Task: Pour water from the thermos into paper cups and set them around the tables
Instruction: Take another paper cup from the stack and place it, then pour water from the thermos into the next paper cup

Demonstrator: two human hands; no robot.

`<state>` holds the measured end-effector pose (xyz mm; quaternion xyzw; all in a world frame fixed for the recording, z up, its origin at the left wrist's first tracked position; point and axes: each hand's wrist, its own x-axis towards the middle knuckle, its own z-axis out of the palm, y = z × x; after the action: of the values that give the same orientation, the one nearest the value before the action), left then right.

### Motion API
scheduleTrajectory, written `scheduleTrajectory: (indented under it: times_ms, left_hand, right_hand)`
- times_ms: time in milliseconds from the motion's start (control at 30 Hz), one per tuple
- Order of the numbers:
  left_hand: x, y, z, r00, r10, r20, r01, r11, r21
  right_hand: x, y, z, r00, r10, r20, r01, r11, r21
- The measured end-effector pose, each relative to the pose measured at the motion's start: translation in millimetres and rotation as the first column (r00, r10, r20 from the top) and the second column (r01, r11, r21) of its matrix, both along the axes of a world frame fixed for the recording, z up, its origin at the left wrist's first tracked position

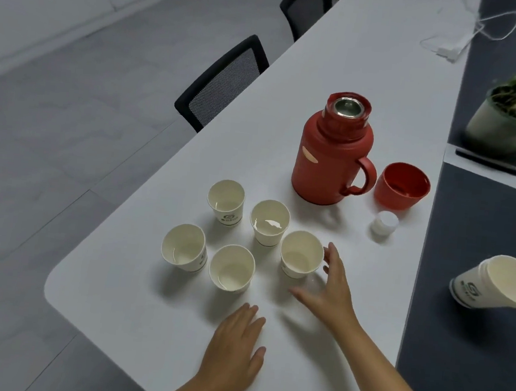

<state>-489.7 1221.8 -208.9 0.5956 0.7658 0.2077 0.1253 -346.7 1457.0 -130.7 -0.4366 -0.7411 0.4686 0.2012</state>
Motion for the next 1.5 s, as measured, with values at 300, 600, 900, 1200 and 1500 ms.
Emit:
scheduleTrajectory:
  times_ms: [300,600,900,1200,1500]
  left_hand:
    - [-9,-15,0,0.985,-0.057,-0.163,0.056,0.998,-0.011]
    - [-5,-14,0,0.988,-0.054,-0.141,0.055,0.999,-0.001]
    - [-6,-12,2,0.989,-0.055,-0.139,0.051,0.998,-0.035]
    - [-4,26,100,0.996,-0.087,0.0,0.08,0.92,0.384]
    - [-94,203,145,0.971,0.036,0.235,-0.119,0.931,0.346]
  right_hand:
    - [-45,6,-1,0.98,-0.194,-0.049,0.188,0.977,-0.099]
    - [-34,18,9,0.957,-0.281,-0.073,0.273,0.957,-0.1]
    - [-30,6,7,0.967,-0.244,-0.073,0.232,0.962,-0.144]
    - [28,12,-10,0.997,-0.082,0.01,0.082,0.985,-0.153]
    - [28,102,53,0.922,-0.369,-0.121,0.373,0.928,0.011]
